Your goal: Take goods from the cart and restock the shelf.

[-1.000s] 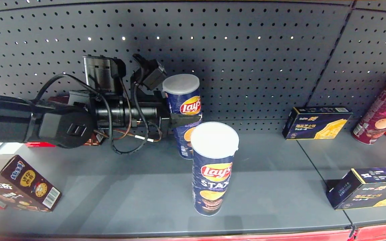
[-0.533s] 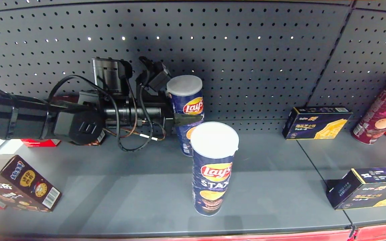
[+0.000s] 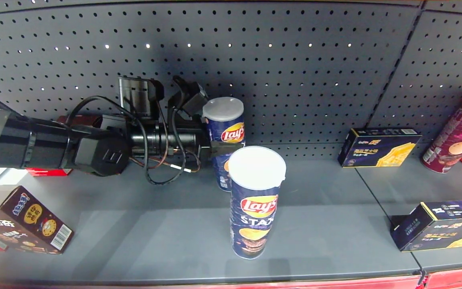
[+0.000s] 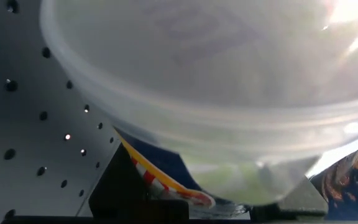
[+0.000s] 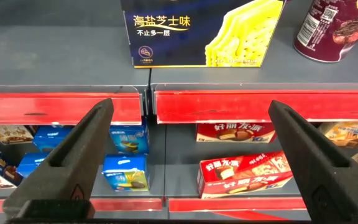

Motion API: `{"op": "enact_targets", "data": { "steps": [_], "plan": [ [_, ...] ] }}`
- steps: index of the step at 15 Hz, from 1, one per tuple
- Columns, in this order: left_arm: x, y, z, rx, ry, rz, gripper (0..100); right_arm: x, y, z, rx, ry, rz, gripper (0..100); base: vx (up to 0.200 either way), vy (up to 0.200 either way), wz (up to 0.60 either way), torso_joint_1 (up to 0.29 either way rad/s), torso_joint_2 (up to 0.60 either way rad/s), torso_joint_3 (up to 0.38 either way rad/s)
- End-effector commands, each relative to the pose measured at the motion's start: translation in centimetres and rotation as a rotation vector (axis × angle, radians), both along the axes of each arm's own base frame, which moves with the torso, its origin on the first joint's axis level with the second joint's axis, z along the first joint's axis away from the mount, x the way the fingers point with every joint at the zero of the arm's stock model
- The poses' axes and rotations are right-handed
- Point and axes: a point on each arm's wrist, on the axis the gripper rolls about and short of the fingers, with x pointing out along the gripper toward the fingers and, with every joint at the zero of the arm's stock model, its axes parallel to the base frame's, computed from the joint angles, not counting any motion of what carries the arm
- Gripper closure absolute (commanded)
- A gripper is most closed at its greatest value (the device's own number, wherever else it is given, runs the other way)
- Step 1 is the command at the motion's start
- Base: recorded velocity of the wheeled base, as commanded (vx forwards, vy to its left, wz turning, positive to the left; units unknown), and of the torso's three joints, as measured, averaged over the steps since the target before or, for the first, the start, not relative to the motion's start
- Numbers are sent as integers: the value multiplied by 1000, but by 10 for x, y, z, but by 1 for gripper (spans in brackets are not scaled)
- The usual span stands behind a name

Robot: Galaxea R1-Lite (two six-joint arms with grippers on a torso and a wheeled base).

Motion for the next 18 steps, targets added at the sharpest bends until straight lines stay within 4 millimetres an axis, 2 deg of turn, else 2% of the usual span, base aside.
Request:
{"op": "enact_targets", "data": {
  "steps": [1, 7, 13, 15, 18],
  "plan": [
    [1, -1, -4, 9, -1, -2, 0, 0, 0, 0, 0, 1, 0, 0, 0, 0, 0, 0, 0, 0],
    [0, 2, -12, 33, 1, 25, 0, 0, 0, 0, 0, 1, 0, 0, 0, 0, 0, 0, 0, 0],
    [-22, 23, -10, 116, -33, 226, 0, 0, 0, 0, 0, 1, 0, 0, 0, 0, 0, 0, 0, 0],
    [-22, 30, -11, 127, -34, 277, 0, 0, 0, 0, 0, 1, 0, 0, 0, 0, 0, 0, 0, 0],
    [-23, 29, -12, 128, -37, 276, 0, 0, 0, 0, 0, 1, 0, 0, 0, 0, 0, 0, 0, 0]
  ]
}}
